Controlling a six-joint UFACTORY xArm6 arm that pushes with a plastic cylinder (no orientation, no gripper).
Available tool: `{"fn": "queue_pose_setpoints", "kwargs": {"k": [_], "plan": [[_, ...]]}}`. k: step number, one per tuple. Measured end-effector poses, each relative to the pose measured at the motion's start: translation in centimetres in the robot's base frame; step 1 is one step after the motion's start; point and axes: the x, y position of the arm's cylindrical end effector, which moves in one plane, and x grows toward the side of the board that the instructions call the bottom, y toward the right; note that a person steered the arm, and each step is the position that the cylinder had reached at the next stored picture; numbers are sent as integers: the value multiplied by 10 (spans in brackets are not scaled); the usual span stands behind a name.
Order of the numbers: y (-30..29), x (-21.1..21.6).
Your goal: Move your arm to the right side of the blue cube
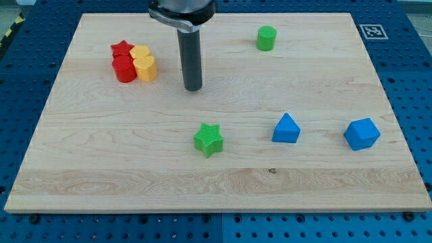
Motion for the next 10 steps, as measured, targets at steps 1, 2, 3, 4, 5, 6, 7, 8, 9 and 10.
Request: {"fn": "queue_pose_setpoints", "kwargs": {"k": [1,2,3,4,5,6,7,8,9,10], "plan": [[26,0],[61,0],[64,0],[78,0],[125,0],[133,0],[133,0],[150,0],[186,0],[221,0]]}}
